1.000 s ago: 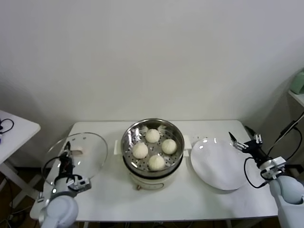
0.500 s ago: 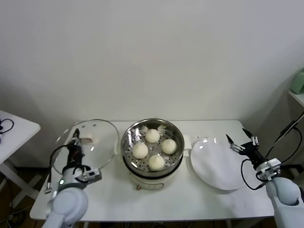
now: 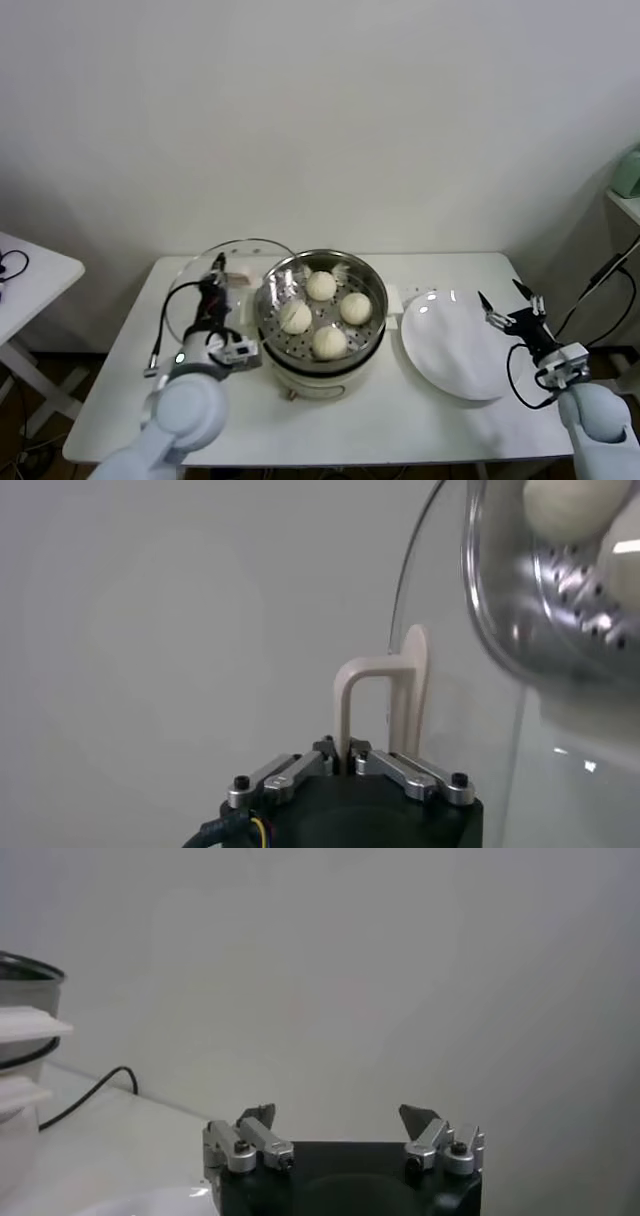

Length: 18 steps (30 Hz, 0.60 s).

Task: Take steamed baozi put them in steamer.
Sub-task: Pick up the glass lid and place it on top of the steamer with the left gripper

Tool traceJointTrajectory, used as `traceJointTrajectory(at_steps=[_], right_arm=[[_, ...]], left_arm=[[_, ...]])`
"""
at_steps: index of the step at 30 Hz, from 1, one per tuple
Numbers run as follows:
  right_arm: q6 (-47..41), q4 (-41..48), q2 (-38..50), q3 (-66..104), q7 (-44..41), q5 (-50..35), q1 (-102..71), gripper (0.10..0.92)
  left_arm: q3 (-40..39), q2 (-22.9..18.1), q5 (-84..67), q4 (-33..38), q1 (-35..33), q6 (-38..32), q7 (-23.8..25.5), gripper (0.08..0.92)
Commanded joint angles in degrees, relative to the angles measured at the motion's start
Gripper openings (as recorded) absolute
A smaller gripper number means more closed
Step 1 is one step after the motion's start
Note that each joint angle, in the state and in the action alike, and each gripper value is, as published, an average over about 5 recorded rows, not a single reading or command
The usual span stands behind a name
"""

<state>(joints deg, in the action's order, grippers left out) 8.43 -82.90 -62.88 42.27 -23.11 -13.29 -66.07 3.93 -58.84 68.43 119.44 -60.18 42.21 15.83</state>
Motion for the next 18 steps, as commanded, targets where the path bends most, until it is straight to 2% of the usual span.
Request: traceJointTrajectory(at_steps=[1, 10, 18], right_arm=[[0.1, -0.4, -1.6, 2.9, 0.1, 1.8, -0.9, 0.823], [0.1, 0.3, -1.0, 4.7, 0.0, 1.7, -1.4, 0.823], [-1.3, -0.2, 0.3, 3.2, 1.0, -1.4, -1.9, 0.823]], left_arm=[[-8.7, -3.5, 4.7, -0.5, 6.4, 2.8, 6.1, 0.161], [-9.8, -9.4, 9.8, -2.8, 5.6, 2.8, 9.4, 0.161], [-10.5, -14.4, 13.0, -5.8, 8.6, 2.8, 10.9, 0.161]])
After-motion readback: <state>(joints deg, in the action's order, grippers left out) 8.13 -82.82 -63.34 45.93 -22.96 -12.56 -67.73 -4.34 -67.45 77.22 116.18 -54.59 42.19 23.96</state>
